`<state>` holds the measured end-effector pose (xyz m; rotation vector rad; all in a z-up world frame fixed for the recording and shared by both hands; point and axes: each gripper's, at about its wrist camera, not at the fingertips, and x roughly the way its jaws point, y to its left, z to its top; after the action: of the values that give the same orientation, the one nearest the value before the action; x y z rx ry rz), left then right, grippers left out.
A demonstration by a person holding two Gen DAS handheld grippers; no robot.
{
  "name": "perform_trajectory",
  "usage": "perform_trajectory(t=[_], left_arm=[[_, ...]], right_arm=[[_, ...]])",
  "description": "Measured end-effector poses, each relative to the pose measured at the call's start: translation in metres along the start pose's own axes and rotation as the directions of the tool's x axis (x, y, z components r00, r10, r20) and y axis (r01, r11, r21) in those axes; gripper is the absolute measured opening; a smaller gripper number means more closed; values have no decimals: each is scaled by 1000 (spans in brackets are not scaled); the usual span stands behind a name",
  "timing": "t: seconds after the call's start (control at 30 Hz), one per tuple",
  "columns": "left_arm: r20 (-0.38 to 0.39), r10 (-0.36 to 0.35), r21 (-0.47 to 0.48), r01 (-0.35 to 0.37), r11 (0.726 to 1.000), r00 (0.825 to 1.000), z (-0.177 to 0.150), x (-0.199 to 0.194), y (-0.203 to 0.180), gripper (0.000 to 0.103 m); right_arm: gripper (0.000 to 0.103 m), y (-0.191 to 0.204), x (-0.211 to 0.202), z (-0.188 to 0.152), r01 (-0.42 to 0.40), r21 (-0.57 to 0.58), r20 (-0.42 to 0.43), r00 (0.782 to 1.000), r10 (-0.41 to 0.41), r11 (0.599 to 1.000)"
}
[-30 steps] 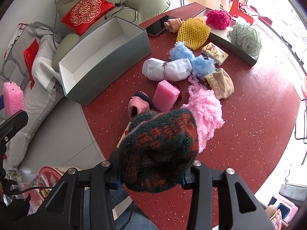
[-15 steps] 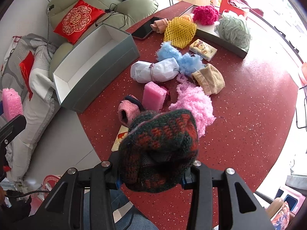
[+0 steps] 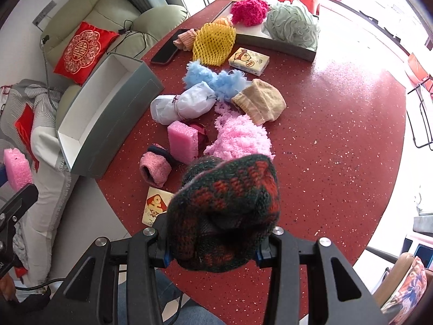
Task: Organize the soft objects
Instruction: 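Lift the pink sponge with the left gripper while the right carries the knitted hat toward the box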
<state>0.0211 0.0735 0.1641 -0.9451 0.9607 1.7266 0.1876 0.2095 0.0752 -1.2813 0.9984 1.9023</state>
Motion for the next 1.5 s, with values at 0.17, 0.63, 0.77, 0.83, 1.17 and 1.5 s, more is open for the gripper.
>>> perform_trajectory(t=[0.17, 0.63, 0.77, 0.83, 1.17, 1.5], left_arm=[[-12, -51, 18, 51, 999, 999, 8, 10, -4, 71], [24, -165, 167, 159, 973, 986, 46, 41, 6, 71], [23, -207, 224, 197, 955, 978, 64, 56, 33, 71], [25, -226, 237, 214, 947, 974, 74, 63, 49, 71], [-26, -234, 48, 235, 971, 972, 80, 123, 147, 71], [-90, -189, -160, 174, 972, 978, 55, 173, 222, 71]], right_arm=[[46, -17, -5, -5, 24, 75, 22, 999, -26, 997], [46, -22, -13, 6, 138, 305, 80, 982, -170, 942], [46, -8, -16, 20, 150, 403, 101, 973, -206, 903], [46, 5, -17, 30, 155, 416, 112, 969, -220, 896], [46, 107, 1, 96, 169, 284, 101, 974, -205, 944], [46, 208, 49, 146, 105, 81, 35, 994, -108, 991]])
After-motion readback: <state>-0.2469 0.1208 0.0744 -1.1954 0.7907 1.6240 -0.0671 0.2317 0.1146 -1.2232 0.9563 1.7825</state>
